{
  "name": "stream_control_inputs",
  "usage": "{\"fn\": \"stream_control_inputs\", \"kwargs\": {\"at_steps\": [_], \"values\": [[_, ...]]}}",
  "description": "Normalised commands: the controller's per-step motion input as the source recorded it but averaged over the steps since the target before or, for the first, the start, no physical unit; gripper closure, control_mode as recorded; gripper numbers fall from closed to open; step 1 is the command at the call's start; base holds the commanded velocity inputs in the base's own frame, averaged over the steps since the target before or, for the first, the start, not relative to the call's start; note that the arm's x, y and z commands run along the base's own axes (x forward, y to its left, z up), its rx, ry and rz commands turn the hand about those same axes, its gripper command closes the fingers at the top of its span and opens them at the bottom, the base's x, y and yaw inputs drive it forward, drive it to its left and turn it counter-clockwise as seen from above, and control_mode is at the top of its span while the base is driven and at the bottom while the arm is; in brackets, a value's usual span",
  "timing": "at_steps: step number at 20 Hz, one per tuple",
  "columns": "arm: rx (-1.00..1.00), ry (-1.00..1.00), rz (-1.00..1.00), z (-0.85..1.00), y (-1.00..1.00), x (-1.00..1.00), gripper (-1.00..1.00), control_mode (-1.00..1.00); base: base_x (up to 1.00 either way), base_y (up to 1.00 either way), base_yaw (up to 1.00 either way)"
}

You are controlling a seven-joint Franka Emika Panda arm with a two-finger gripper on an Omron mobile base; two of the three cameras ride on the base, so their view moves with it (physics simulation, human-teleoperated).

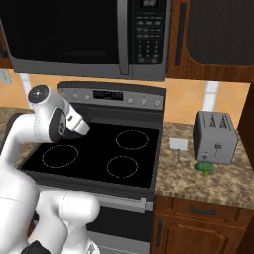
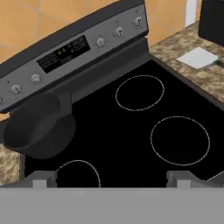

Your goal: Put the tomato and broccoli in the pot. Retrieve the spatula and lightly stir the vegetables in the pot.

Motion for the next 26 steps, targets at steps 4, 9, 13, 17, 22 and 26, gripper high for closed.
{"fn": "stream_control_inputs", "kwargs": {"at_steps": [4,9,13,17,22,26], "values": [[0.17,0.05,-0.28,0.00,-1.00,-0.38,-1.00,-1.00,0.00,0.00,0.00],[0.15,0.01,-0.26,0.00,-1.00,-0.30,-1.00,-1.00,0.00,0.00,0.00],[0.10,0.00,-0.24,-0.08,-1.00,-0.32,-1.00,-1.00,0.00,0.00,0.00],[0.09,0.00,-0.19,-0.14,-1.00,-0.24,-1.00,-1.00,0.00,0.00,0.00],[0.07,0.00,-0.12,-0.15,-1.00,-0.14,-1.00,-1.00,0.00,0.00,0.00],[0.04,0.00,-0.03,-0.09,-1.00,0.00,-1.00,-1.00,0.00,0.00,0.00]]}}
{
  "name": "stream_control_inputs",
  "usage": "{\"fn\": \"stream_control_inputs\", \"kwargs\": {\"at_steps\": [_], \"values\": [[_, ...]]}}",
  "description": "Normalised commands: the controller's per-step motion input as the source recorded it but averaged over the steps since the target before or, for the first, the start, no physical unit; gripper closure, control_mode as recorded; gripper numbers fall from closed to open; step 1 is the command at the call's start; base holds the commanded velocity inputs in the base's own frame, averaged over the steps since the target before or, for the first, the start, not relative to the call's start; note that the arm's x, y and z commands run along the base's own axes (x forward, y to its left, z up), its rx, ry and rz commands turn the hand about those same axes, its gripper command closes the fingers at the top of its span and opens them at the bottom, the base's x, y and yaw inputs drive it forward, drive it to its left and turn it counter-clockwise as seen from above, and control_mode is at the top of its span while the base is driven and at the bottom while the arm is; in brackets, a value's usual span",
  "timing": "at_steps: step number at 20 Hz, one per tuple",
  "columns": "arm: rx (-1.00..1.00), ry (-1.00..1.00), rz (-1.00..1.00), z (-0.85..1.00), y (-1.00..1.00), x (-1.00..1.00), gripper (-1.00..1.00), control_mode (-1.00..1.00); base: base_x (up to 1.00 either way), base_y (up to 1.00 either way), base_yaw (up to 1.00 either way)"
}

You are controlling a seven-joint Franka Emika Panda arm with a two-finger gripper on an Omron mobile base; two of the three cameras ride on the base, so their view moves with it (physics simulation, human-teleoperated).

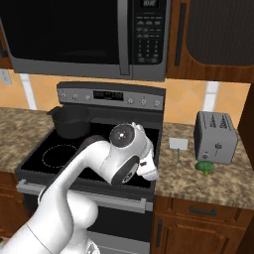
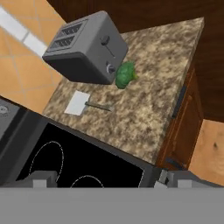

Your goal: Put the tomato and broccoli in the pot. Retrieve the spatula and lightly stir the vegetables in the pot.

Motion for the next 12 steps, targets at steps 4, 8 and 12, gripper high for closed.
{"fn": "stream_control_inputs", "kwargs": {"at_steps": [4,8,12], "values": [[0.00,0.00,0.00,-0.16,-1.00,0.00,-1.00,-1.00,0.00,0.00,0.00],[0.01,0.00,0.00,-0.17,-0.92,0.01,-1.00,-1.00,0.00,0.00,0.00],[0.01,0.00,0.00,-0.23,-0.75,0.07,-1.00,-1.00,0.00,0.00,0.00]]}}
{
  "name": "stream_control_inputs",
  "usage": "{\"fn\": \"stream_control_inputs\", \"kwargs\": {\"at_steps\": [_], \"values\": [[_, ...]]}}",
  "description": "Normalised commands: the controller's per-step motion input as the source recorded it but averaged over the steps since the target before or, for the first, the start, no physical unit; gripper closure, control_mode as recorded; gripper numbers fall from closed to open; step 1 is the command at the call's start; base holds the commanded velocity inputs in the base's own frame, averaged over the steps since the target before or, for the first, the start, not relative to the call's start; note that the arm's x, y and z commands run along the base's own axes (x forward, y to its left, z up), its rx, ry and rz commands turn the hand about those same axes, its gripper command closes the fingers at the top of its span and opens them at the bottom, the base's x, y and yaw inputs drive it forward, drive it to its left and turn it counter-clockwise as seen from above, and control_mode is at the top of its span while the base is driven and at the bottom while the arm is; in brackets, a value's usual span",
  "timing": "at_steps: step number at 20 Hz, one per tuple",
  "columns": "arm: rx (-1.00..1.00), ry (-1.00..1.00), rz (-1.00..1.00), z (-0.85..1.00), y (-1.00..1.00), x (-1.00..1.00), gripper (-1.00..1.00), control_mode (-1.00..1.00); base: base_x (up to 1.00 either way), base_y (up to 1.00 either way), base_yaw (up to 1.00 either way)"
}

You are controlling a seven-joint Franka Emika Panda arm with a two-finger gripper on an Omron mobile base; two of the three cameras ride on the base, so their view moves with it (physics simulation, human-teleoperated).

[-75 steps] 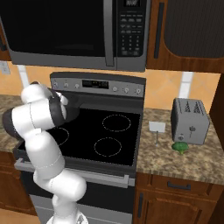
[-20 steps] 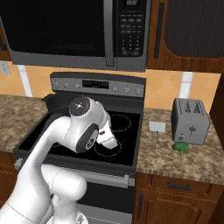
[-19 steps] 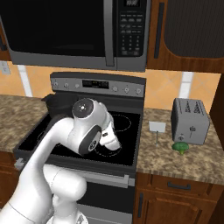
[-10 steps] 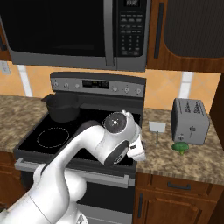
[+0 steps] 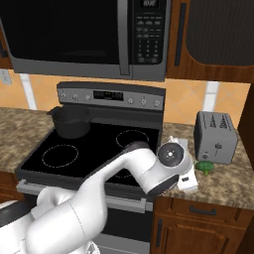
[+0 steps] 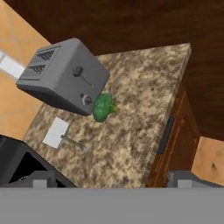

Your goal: Put the tomato and broccoli in the pot. Retrieve the spatula and lightly stir the vegetables in the pot.

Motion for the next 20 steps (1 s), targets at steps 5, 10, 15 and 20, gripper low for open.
{"fn": "stream_control_inputs", "kwargs": {"at_steps": [5,10,15,20], "values": [[0.00,0.02,0.05,-0.29,-0.38,0.20,-1.00,-1.00,0.00,0.00,0.00],[0.00,0.00,0.18,-0.35,-0.15,0.18,-1.00,-1.00,0.00,0.00,0.00],[0.00,0.00,0.19,-0.32,-0.06,0.43,-1.00,-1.00,0.00,0.00,0.00],[0.00,0.00,0.09,-0.15,-0.23,0.25,-1.00,-1.00,0.00,0.00,0.00]]}}
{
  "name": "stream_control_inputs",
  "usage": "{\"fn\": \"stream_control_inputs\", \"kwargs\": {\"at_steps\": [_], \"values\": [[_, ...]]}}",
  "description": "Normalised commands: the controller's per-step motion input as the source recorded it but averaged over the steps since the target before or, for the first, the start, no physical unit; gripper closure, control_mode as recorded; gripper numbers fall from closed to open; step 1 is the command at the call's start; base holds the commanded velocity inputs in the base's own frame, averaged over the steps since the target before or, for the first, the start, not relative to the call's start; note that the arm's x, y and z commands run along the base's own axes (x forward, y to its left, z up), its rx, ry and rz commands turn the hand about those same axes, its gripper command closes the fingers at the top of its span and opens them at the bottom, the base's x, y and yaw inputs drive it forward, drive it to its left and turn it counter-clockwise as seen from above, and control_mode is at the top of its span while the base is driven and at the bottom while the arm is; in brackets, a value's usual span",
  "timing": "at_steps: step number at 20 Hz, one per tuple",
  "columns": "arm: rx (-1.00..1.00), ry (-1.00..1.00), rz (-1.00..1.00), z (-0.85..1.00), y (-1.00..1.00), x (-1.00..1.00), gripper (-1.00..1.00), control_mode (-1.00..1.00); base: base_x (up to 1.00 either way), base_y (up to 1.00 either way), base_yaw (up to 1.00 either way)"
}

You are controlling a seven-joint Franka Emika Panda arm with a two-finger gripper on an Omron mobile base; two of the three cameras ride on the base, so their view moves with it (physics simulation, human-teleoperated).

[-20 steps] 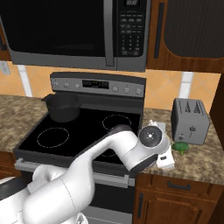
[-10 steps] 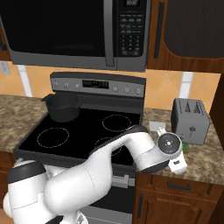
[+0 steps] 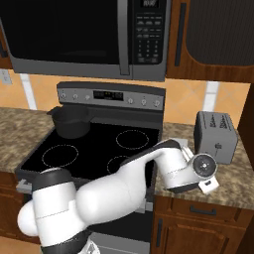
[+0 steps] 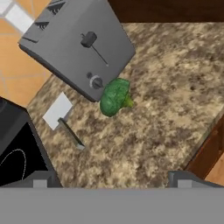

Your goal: Put the tomato and broccoli in the pot. Retrieve the spatula and lightly stir the vegetables in the pot.

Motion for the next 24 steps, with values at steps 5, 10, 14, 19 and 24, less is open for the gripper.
{"fn": "stream_control_inputs", "kwargs": {"at_steps": [5,10,14,19,24], "values": [[0.00,0.00,0.05,-0.14,-0.21,0.33,-1.00,-1.00,0.00,0.00,0.00],[0.02,0.00,0.06,-0.22,0.00,0.48,-1.00,-1.00,0.00,0.00,0.00],[0.01,0.00,0.08,-0.32,0.00,0.42,-1.00,-1.00,0.00,0.00,0.00],[0.00,0.00,0.01,-0.36,-0.15,0.33,-1.00,-1.00,0.00,0.00,0.00],[0.00,0.00,0.00,-0.20,-0.33,0.12,-1.00,-1.00,0.00,0.00,0.00]]}}
